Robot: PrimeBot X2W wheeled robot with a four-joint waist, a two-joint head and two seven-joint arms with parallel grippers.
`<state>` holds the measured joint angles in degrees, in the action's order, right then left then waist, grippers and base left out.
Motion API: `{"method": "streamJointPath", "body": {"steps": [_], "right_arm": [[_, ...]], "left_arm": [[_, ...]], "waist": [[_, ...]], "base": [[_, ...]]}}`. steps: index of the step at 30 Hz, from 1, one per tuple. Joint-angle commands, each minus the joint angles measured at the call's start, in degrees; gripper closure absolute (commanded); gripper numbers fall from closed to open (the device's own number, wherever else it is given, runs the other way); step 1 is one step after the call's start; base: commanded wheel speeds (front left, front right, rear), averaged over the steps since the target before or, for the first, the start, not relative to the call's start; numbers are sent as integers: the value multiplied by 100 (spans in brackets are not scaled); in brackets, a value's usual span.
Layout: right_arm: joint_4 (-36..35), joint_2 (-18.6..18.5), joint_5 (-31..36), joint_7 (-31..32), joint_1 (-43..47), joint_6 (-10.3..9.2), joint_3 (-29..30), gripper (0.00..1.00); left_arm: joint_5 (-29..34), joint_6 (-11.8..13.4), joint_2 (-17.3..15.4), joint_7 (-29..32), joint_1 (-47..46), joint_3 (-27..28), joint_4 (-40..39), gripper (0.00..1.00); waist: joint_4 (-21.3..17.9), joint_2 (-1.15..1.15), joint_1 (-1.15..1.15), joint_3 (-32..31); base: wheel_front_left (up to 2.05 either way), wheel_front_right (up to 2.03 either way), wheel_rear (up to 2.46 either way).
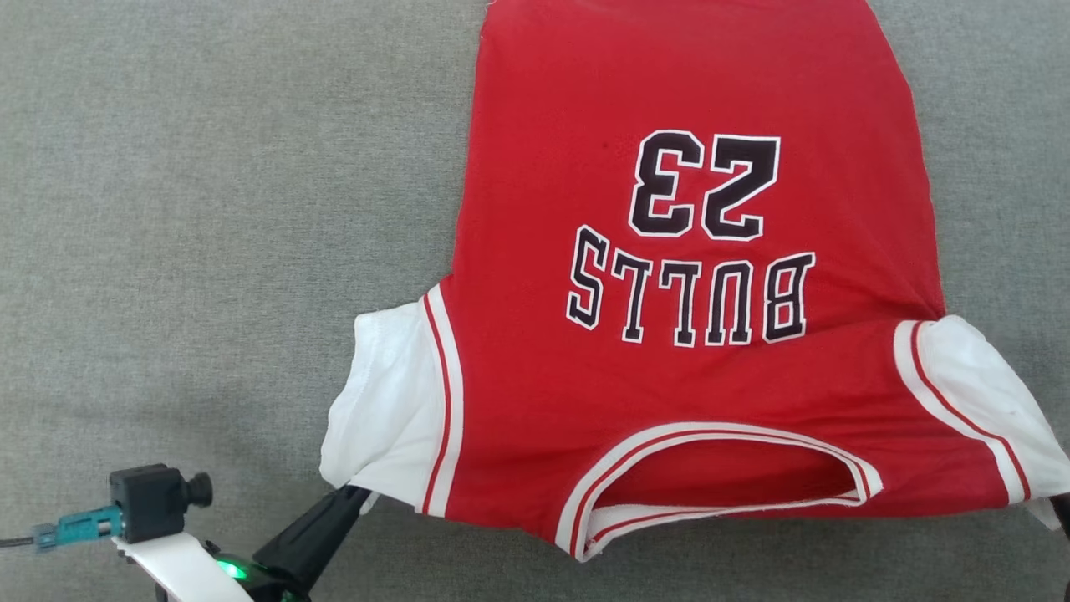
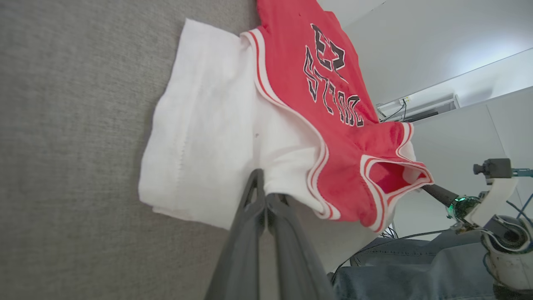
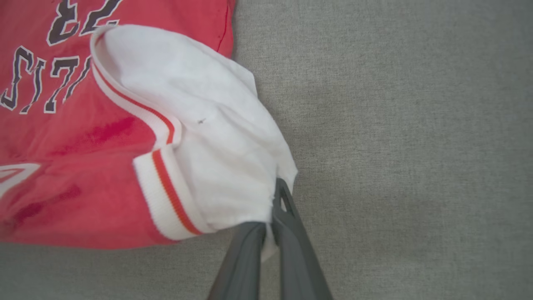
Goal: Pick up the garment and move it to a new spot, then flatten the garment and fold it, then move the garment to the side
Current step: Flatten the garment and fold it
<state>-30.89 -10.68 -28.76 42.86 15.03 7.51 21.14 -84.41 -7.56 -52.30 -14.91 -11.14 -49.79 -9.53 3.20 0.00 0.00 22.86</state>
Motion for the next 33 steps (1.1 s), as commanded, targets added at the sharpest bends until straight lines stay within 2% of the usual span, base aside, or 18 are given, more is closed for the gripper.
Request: {"method": "streamJointPath", "body": {"steps": [1, 9, 13, 19, 20, 21, 22, 26, 29, 33], "right_arm": [[-22, 19, -16, 29, 34, -4, 34, 100], [713, -138, 82, 156, -421, -3, -529, 100], [1250, -343, 374, 13, -515, -3, -920, 100], [1945, -383, 699, -288, -716, -1, -1443, 100], [1979, -381, 716, -370, -757, -2, -1464, 89], [1991, -385, 736, -439, -795, -2, -1475, 60], [1990, -404, 751, -481, -809, -2, -1482, 0], [1759, -477, 708, -544, -685, -3, -1324, 0], [1153, -532, 619, -475, -502, -3, -971, 0], [63, -573, 361, -38, -252, -3, -307, 0]], "left_arm": [[47, 15, 58, -35, 68, 34, -2, 100], [89, 15, 290, -20, -142, -380, 328, 100], [15, 15, 410, -2, -290, -548, 541, 100], [-58, 15, 475, 19, -536, -794, 753, 100], [-54, 15, 470, 16, -558, -824, 768, 100], [-52, 15, 469, 13, -585, -849, 785, 100], [-58, 14, 475, 9, -599, -865, 793, 100], [-54, 15, 463, -4, -578, -910, 783, 100], [-2, 14, 425, -18, -533, -919, 701, 100], [92, 15, 346, -29, -497, -874, 547, 100]], "waist": [[-19, 0, 0, 5], [-138, 0, 0, -13], [-127, 0, 0, 5], [-155, 0, 0, 69], [-165, 0, 0, 75], [-176, 0, 0, 73], [-186, 0, 0, 59], [-200, 0, 0, 14], [-176, 0, 0, -15], [-87, 0, 0, 29]], "base": [[0, 0, 0], [0, 0, 0], [0, 0, 0], [0, 0, 0], [0, 0, 0], [0, 0, 0], [0, 0, 0], [0, 0, 0], [0, 0, 0], [0, 0, 0]]}}
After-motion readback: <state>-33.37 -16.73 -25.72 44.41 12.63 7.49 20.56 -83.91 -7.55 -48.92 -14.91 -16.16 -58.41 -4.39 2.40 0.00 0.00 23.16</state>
